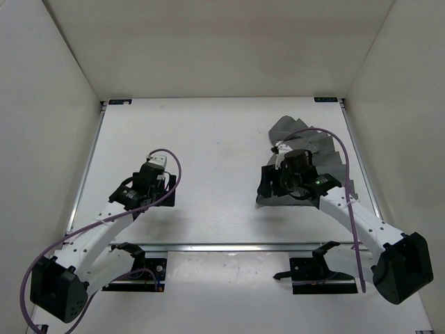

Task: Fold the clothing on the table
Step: Move the skirt to the center of the board

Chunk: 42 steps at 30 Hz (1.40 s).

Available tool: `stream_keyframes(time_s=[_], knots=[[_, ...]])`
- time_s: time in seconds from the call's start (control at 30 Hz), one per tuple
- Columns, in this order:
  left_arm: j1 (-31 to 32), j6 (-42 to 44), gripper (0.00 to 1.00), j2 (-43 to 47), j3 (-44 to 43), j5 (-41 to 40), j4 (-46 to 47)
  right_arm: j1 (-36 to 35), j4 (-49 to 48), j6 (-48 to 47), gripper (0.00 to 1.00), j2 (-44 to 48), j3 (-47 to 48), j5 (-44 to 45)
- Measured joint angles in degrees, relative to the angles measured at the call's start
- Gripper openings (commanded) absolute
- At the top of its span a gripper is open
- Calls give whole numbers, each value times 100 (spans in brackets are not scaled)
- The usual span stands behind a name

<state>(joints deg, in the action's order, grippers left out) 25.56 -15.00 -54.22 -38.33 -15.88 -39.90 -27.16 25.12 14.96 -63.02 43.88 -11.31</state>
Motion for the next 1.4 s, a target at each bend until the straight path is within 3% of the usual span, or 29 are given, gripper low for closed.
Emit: stream_keyframes(time_s=[0.3,0.5,0.77,1.13,1.4], knots=[[55,7,99,-74,2,4,0,-999,131,315,64,39,-654,1003],[55,13,99,-76,0,4,2,-1650,-286,511,61,-505,-741,1692],[44,13,99,59,2,7,4,-1781,-1054,758,56,-1108,-1091,2492],[37,13,99,122,2,4,4,-2020,-1998,782,56,-1912,-874,3198],[11,15,99,216,2,4,4,-2199,-2083,796,57,-2004,-846,3755]])
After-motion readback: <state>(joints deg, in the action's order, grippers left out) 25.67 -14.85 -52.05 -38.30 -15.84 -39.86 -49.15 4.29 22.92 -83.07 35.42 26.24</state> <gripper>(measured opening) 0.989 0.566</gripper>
